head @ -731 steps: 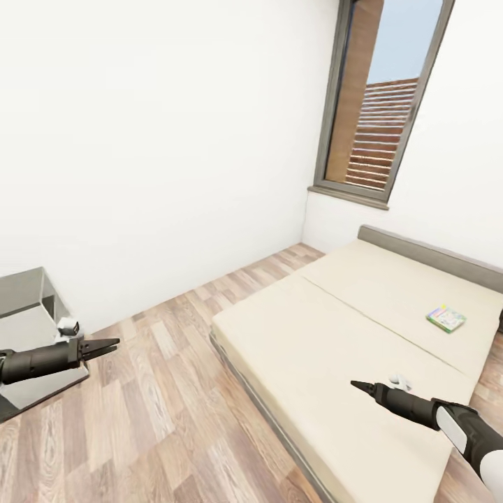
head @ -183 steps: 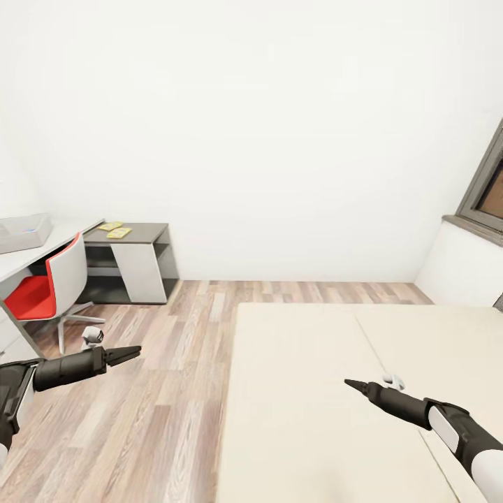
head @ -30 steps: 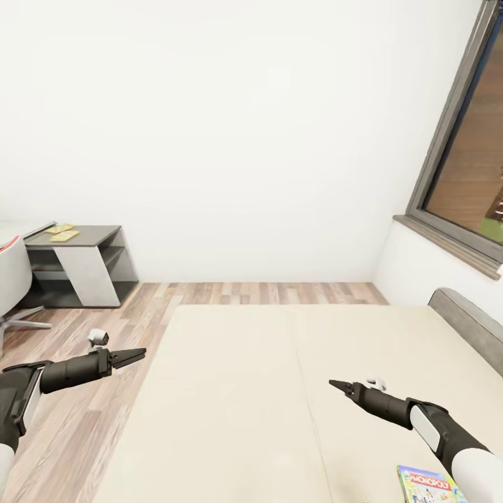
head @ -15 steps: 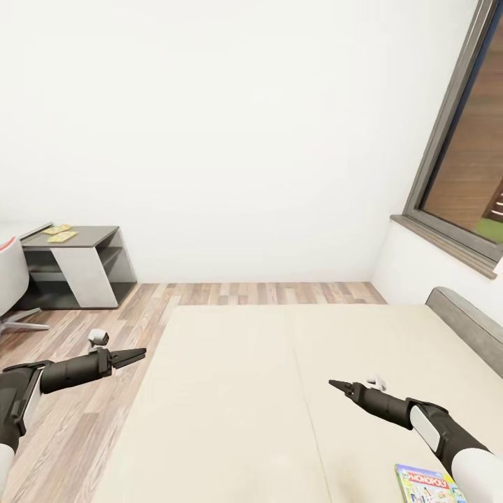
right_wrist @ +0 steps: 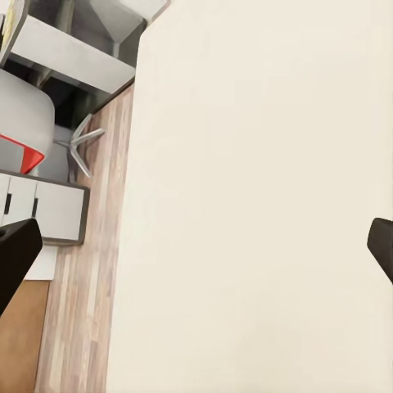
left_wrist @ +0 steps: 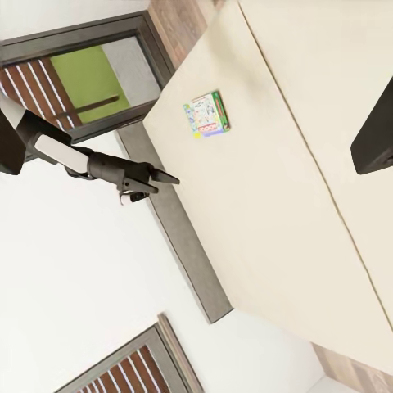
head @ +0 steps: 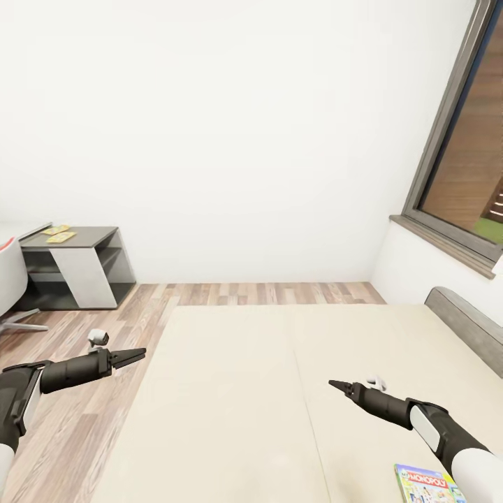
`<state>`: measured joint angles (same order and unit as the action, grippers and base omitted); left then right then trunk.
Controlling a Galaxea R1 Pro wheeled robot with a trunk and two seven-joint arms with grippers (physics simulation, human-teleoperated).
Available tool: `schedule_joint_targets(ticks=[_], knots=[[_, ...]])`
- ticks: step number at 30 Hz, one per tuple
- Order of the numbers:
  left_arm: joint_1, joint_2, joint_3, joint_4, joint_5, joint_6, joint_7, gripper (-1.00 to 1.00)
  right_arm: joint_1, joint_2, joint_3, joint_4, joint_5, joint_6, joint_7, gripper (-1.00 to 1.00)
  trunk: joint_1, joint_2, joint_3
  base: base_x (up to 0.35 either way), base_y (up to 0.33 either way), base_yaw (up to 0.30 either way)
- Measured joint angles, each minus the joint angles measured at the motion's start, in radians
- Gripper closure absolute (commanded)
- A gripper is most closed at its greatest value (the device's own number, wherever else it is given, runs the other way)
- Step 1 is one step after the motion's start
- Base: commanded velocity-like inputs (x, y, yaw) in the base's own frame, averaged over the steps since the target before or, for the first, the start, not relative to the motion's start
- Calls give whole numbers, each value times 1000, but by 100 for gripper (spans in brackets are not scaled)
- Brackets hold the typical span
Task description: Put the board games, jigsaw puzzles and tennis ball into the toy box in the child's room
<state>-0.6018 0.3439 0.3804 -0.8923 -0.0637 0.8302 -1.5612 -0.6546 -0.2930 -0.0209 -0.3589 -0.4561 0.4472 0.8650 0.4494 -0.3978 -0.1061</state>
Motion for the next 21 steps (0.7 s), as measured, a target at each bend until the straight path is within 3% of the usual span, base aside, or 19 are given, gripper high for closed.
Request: schedule_joint_targets(ticks=[21], knots=[[0, 0, 0, 0, 0, 0, 0, -100, 0, 0, 0, 0, 0, 0, 0, -100, 0, 0, 0, 0, 0, -4]])
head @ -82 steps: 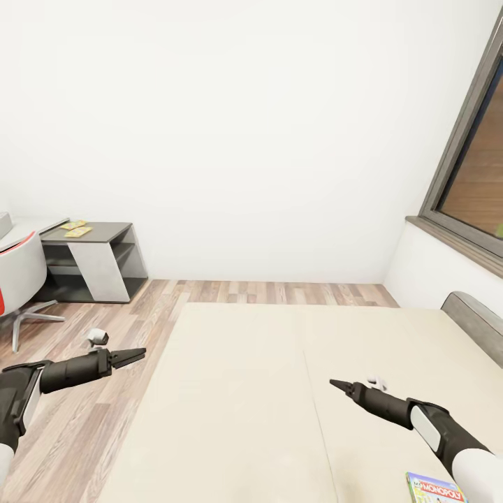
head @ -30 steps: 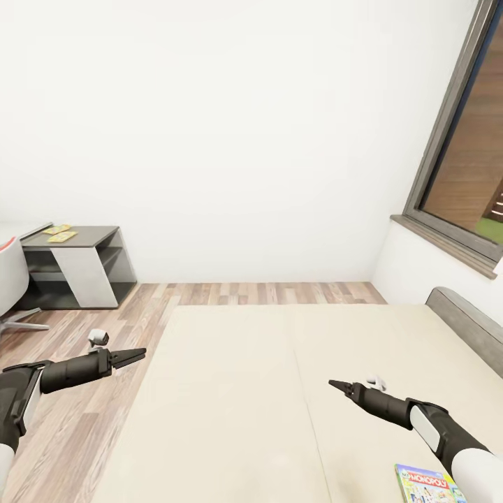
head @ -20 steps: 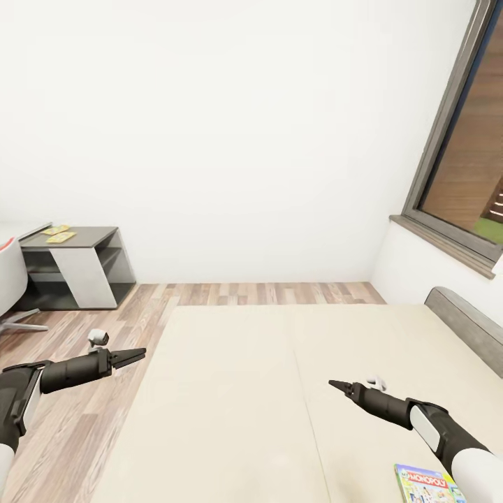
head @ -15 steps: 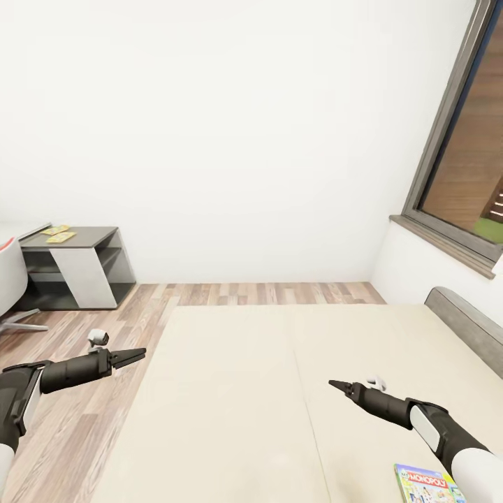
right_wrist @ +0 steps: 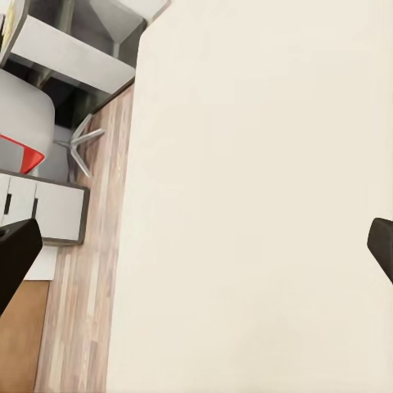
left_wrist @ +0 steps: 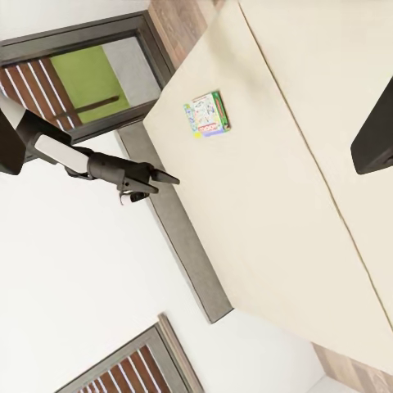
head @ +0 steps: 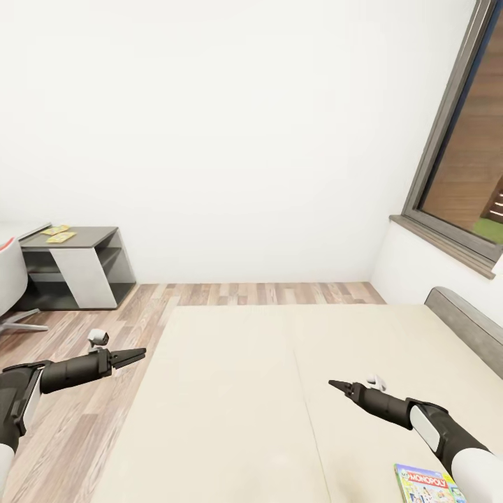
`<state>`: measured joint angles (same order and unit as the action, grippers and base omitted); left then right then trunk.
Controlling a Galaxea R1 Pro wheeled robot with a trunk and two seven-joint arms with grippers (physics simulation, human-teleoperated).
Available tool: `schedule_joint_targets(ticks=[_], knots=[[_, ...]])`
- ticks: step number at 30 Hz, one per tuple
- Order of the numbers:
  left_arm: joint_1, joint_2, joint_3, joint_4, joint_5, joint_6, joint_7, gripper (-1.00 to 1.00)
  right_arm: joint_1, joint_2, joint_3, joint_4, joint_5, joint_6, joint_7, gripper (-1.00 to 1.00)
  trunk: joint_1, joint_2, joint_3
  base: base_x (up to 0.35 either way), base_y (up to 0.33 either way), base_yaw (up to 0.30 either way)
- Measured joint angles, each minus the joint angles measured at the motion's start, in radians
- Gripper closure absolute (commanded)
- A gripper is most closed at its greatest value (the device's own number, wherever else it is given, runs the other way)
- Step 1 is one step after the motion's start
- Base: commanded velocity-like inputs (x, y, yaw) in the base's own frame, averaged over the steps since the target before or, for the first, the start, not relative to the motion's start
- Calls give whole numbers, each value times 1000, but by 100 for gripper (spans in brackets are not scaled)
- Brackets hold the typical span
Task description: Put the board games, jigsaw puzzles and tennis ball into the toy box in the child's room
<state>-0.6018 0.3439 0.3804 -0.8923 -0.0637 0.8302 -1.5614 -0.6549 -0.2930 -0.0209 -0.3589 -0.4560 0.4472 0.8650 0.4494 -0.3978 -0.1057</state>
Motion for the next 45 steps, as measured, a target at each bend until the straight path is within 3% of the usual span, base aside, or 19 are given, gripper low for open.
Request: schedule_joint_targets(ticks=[16, 45], knots=[[0, 0, 0, 0, 0, 0, -1, -100, 0, 0, 0, 0, 1, 0, 0, -100, 0, 0, 0, 0, -66, 0], [0, 0, 0, 0, 0, 0, 0, -100, 0, 0, 0, 0, 2, 0, 0, -100, 0, 0, 0, 0, -168, 0]])
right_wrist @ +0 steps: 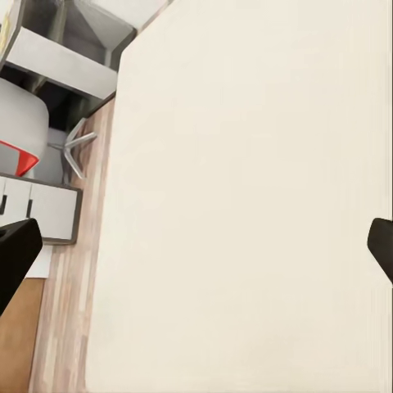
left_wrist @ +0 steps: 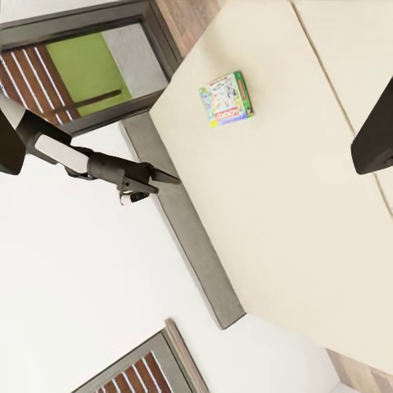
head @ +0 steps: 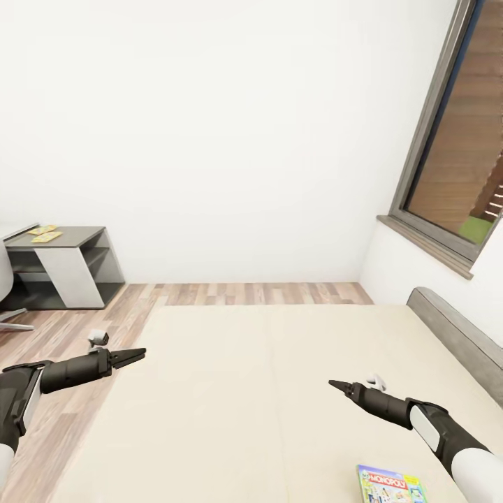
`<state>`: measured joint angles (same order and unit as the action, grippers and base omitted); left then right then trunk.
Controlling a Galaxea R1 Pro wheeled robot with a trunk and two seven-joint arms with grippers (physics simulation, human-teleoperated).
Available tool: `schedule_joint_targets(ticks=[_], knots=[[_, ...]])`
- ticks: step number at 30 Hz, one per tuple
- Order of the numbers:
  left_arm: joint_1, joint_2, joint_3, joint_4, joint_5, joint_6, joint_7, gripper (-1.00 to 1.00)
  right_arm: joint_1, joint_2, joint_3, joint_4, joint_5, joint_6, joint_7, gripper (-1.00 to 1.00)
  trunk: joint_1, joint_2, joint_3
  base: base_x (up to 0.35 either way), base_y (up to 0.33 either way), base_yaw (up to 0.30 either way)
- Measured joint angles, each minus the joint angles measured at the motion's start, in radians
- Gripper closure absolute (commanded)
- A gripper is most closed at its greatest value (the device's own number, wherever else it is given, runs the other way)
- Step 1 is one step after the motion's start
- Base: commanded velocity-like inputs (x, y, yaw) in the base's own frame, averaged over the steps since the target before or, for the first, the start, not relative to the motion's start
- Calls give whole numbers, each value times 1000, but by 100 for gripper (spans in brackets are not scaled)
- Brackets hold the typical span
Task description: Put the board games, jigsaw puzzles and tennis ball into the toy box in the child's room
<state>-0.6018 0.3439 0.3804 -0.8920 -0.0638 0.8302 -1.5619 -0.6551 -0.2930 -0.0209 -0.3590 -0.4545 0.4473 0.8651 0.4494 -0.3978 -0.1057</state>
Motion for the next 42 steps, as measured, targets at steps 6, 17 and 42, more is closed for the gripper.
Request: schedule_joint_targets(ticks=[6, 17, 42], knots=[[0, 0, 0, 0, 0, 0, 1, -100, 0, 0, 0, 0, 0, 0, 0, -100, 0, 0, 0, 0, -179, 0], [0, -1, -1, 0, 0, 0, 1, -100, 0, 0, 0, 0, 0, 0, 0, -100, 0, 0, 0, 0, -179, 0], [0, -2, -2, 0, 0, 0, 3, -100, 0, 0, 0, 0, 0, 0, 0, -100, 0, 0, 0, 0, -159, 0]])
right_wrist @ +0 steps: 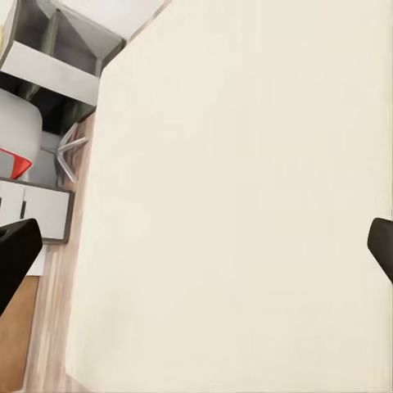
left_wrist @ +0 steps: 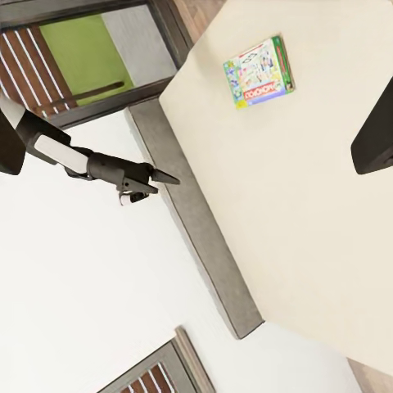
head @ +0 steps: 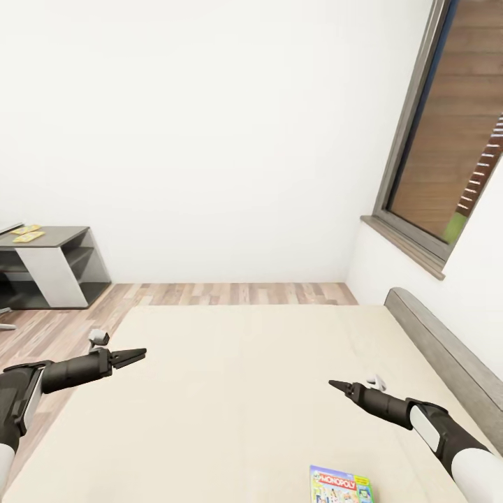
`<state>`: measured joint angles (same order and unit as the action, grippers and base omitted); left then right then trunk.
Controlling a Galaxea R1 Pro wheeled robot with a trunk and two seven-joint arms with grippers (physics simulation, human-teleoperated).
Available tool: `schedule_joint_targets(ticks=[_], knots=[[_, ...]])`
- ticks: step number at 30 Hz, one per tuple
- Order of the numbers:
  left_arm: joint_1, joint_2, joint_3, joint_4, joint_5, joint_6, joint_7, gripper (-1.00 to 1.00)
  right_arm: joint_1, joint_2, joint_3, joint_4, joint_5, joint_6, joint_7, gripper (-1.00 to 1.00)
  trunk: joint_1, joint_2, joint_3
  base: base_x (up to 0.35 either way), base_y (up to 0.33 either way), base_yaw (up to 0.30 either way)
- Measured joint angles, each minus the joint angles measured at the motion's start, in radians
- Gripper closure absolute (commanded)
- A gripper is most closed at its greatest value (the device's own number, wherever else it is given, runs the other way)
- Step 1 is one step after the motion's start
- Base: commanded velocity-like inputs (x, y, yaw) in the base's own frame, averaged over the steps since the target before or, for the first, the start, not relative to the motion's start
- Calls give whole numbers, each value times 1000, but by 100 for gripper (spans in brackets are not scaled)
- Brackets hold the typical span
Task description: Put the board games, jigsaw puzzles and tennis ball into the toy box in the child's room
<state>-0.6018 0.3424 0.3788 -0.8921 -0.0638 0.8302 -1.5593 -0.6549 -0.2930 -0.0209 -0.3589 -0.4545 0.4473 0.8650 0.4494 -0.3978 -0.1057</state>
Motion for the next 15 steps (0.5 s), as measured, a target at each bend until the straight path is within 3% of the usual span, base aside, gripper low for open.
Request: schedule_joint_targets(ticks=[15], knots=[[0, 0, 0, 0, 0, 0, 0, -100, 0, 0, 0, 0, 0, 0, 0, -100, 0, 0, 0, 0, -19, 0]])
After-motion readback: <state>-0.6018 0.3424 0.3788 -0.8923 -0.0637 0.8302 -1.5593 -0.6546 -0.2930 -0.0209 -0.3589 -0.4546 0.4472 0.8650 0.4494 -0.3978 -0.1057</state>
